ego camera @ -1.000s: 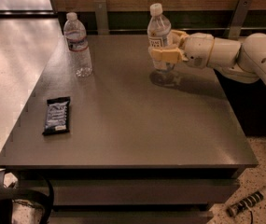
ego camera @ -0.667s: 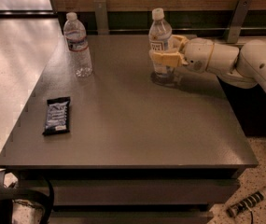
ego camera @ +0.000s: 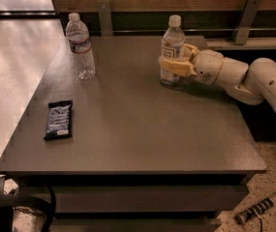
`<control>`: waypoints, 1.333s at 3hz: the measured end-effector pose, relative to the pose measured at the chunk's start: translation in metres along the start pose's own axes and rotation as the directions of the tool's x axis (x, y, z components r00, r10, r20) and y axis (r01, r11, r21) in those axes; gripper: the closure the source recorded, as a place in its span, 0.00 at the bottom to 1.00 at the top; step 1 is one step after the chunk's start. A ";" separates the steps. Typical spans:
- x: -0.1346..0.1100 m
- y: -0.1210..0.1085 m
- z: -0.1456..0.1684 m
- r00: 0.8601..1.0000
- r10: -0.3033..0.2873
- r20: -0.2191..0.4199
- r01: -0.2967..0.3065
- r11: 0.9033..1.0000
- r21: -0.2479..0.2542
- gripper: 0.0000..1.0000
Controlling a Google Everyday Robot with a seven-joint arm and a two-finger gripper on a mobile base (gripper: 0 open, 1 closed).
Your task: Place blue plastic bottle upright
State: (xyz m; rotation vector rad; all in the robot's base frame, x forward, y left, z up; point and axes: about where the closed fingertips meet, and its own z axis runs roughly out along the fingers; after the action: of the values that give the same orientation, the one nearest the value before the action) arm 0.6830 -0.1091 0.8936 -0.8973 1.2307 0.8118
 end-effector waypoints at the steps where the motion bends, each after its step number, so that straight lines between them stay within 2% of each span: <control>1: 0.009 -0.004 -0.013 1.000 0.015 0.024 -0.016 0.999 0.033 1.00; 2: 0.004 -0.004 -0.013 1.000 0.016 0.024 -0.016 0.999 0.033 0.84; 4: 0.003 -0.004 -0.012 1.000 0.016 0.024 -0.016 0.999 0.033 0.20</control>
Offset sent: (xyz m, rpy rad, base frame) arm -0.0007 -0.0127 -0.0093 0.0321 0.0051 -0.0272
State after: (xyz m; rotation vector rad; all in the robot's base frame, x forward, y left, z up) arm 0.6822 -0.1220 0.8901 -0.8500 1.2285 0.8106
